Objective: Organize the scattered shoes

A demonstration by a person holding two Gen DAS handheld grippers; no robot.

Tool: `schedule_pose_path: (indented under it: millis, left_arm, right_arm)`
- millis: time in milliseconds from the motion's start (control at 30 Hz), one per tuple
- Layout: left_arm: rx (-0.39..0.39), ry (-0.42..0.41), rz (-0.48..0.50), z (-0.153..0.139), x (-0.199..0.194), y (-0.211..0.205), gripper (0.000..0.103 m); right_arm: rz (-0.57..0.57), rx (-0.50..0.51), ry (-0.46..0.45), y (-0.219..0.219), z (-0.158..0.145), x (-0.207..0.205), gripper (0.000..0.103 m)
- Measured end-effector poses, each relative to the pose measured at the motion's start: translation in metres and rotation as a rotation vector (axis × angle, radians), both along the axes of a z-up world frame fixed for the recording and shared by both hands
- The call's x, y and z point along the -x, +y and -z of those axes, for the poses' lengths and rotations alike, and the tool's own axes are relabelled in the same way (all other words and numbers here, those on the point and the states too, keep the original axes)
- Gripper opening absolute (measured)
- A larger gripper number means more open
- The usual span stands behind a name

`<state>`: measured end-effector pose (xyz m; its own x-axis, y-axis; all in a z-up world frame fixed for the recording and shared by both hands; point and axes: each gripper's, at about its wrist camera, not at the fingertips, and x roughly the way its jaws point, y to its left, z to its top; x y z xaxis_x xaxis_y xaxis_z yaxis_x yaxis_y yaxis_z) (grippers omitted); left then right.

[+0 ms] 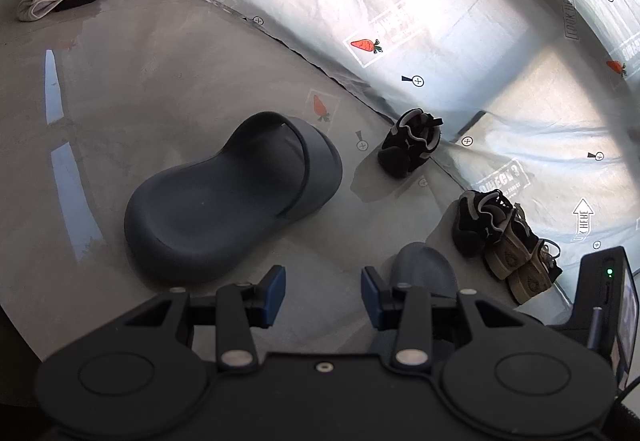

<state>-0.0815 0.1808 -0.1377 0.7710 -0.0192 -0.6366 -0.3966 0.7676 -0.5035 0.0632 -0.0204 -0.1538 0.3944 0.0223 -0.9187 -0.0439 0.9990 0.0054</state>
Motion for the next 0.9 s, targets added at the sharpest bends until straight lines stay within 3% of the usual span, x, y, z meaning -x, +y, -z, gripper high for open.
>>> schedule_pose_path:
  millis: [500, 633, 900]
  left_arm:
    - [-0.007, -0.011, 0.054, -0.002, -0.010, -0.004, 0.042]
    - [-0.004, -0.009, 0.036, -0.001, -0.006, -0.002, 0.042]
    - [-0.009, -0.018, -0.027, -0.004, 0.012, 0.006, 0.042]
  right_arm:
    - [-0.013, 0.019, 0.003, -0.011, -0.002, 0.013, 0.098]
    - [-0.084, 0.083, -0.085, 0.002, -0.014, 0.021, 0.098]
    - [-0.161, 0.014, -0.193, 0.017, -0.033, 0.022, 0.098]
